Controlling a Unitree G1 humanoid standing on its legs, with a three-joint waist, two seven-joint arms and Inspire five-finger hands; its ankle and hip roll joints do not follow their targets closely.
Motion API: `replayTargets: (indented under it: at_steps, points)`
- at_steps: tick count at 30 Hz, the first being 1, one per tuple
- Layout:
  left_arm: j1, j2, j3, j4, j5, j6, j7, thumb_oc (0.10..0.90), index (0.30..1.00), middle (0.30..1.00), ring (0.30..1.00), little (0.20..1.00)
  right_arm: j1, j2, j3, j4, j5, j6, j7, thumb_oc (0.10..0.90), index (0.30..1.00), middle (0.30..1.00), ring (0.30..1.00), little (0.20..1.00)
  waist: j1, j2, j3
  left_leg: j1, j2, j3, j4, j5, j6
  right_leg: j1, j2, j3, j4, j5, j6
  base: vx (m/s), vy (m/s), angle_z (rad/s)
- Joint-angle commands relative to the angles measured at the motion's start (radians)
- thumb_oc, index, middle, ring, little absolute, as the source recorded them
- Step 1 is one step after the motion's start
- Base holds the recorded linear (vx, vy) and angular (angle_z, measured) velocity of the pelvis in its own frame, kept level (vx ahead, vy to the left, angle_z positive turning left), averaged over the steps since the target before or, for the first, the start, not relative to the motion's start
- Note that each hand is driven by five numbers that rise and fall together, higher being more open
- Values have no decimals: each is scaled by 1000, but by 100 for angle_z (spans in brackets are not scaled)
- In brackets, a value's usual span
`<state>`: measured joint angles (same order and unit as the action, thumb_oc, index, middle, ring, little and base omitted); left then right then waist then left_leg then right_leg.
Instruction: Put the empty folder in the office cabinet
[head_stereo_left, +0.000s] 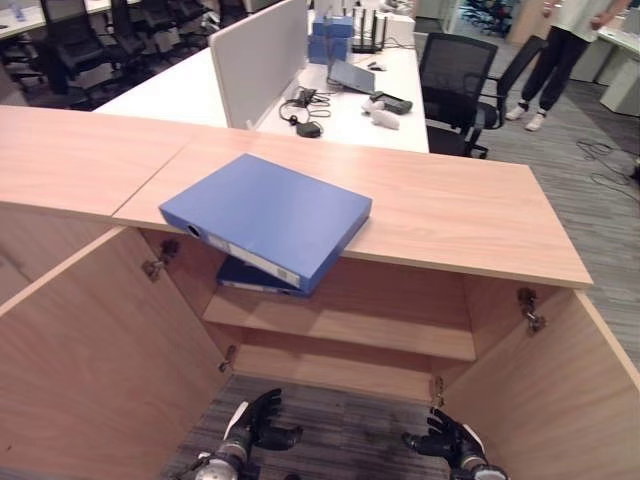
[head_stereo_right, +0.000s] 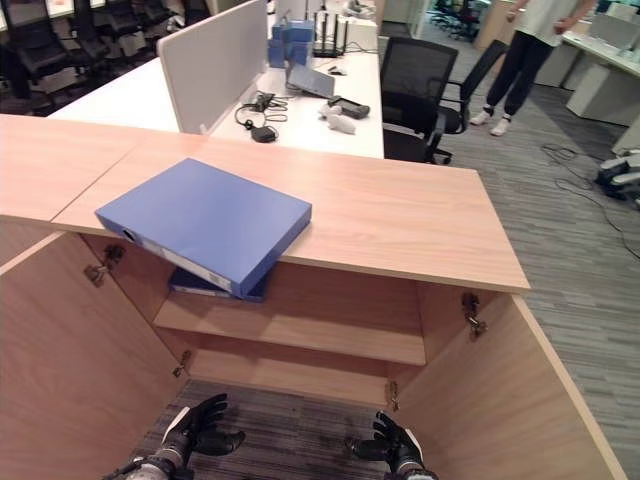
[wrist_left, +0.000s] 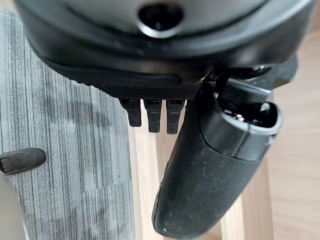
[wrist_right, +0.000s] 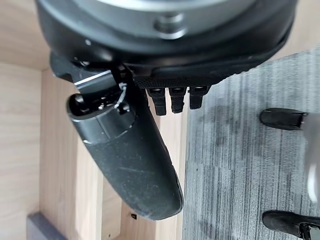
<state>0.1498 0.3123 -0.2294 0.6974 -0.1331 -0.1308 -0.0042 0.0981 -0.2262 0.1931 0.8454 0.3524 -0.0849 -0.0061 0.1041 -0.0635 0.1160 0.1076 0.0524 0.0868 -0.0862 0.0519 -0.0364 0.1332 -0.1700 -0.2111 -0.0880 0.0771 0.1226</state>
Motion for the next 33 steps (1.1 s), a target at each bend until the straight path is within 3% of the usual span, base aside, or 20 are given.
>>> replayTargets:
  at_steps: [1, 9, 13, 19, 22, 25, 26, 33]
  points:
    - [-89, 47, 15, -68, 24, -84, 34, 800, 900, 900, 900, 900, -73, -60, -7, -69, -10, -81, -7, 800, 900, 900, 900, 900, 26, 20, -1, 29, 25, -22, -1, -86, -29, 29, -38, 15, 56, -89, 69, -3, -30, 15]
    - [-54, 49, 78, -170, 46, -91, 82, 800, 900, 900, 900, 900, -65, -50, -20, -41, -10, -79, -16, 800, 900, 900, 900, 900, 61, 14, -7, 25, 34, -50, -1, -77, -40, 58, -27, -15, 30, -94, 61, -9, -35, 14]
    - [-31, 86, 144, -297, 277, -106, 245, 800, 900, 900, 900, 900, -34, -30, -38, -30, -16, -102, -42, 800, 900, 900, 900, 900, 90, 5, -9, 14, 35, -84, -1, -72, -49, 72, -20, -38, 15, -100, 58, -11, -44, 13]
    - [5, 113, 208, -406, 447, -89, 387, 800, 900, 900, 900, 900, -4, -23, -36, -35, -25, -118, -63, 800, 900, 900, 900, 900, 104, 2, -14, -1, 35, -119, -1, -67, -56, 73, -16, -46, 9, -104, 56, -8, -28, 22]
    - [14, 180, 260, -508, 613, -101, 492, 800, 900, 900, 900, 900, 9, -25, -22, -27, -11, -123, -49, 800, 900, 900, 900, 900, 111, 3, -19, -8, 36, -128, -1, -66, -60, 68, -16, -40, 6, -102, 57, -15, -26, 12]
    - [12, 221, 282, -562, 679, -91, 519, 800, 900, 900, 900, 900, 8, -26, -16, -17, -4, -125, -45, 800, 900, 900, 900, 900, 111, 4, -21, -8, 36, -127, -1, -69, -63, 69, -16, -38, 5, -104, 57, 0, 0, 0]
    - [-6, 293, 300, -633, 768, -97, 536, 800, 900, 900, 900, 900, -3, -34, -6, -12, -1, -128, -37, 800, 900, 900, 900, 900, 105, 10, -26, -1, 39, -124, -1, -71, -65, 72, -14, -37, 4, -106, 57, 0, 0, 0]
    - [-36, 413, 317, -739, 855, -116, 528, 800, 900, 900, 900, 900, -18, -45, 20, -19, -9, -133, -16, 800, 900, 900, 900, 900, 96, 21, -29, 16, 46, -109, -1, -74, -70, 77, -10, -30, 3, -108, 59, 0, -1, -1]
